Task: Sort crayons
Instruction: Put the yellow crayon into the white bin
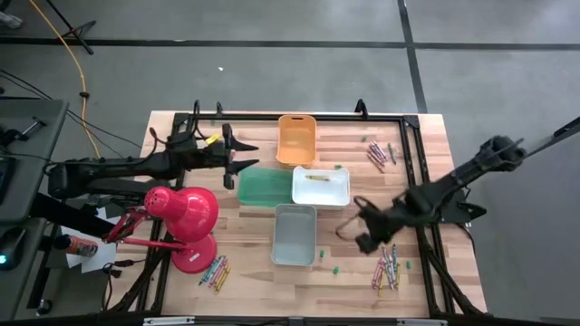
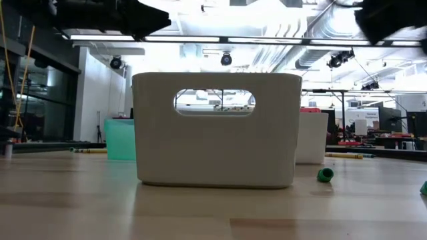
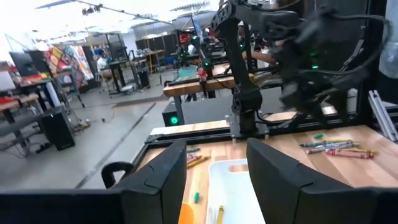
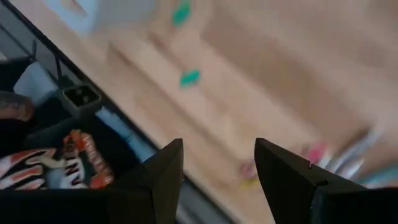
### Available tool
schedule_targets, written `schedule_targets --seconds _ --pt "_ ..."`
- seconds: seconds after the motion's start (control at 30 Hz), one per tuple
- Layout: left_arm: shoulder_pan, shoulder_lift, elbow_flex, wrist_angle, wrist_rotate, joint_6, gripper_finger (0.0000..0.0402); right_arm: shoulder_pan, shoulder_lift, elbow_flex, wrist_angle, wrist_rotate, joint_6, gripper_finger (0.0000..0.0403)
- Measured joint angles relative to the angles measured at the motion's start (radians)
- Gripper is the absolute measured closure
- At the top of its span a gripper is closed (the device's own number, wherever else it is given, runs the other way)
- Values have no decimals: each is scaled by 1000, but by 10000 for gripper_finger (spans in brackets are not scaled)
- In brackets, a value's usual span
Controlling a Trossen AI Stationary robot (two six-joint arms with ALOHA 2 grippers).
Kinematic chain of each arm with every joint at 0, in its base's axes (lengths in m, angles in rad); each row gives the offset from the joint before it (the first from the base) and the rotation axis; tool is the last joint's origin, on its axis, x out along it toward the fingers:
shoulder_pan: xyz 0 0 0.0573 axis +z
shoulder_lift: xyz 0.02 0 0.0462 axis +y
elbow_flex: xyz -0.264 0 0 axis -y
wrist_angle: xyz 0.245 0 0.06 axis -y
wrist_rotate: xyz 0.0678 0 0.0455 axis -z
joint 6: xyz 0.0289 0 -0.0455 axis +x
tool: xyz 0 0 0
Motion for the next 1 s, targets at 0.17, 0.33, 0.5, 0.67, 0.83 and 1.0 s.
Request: schedule_targets --seconds 0.17,0.33,0.5,0.67,0.83,1.0 --pt "0 1 0 -11 -1 -12 247 178 120 0 79 17 391 210" --pt "-11 1 0 -56 -1 -63 247 304 294 34 225 -17 649 210" --pt "-32 1 0 -64 0 -100 247 343 465 210 109 -64 681 210" --pt "-46 1 0 -49 6 -101 247 341 592 392 -239 -66 658 210" --pt "-46 1 0 -4 5 -65 247 347 652 435 -331 -115 653 210" --pt "-46 1 0 -2 5 -33 247 348 659 395 -216 -75 644 210"
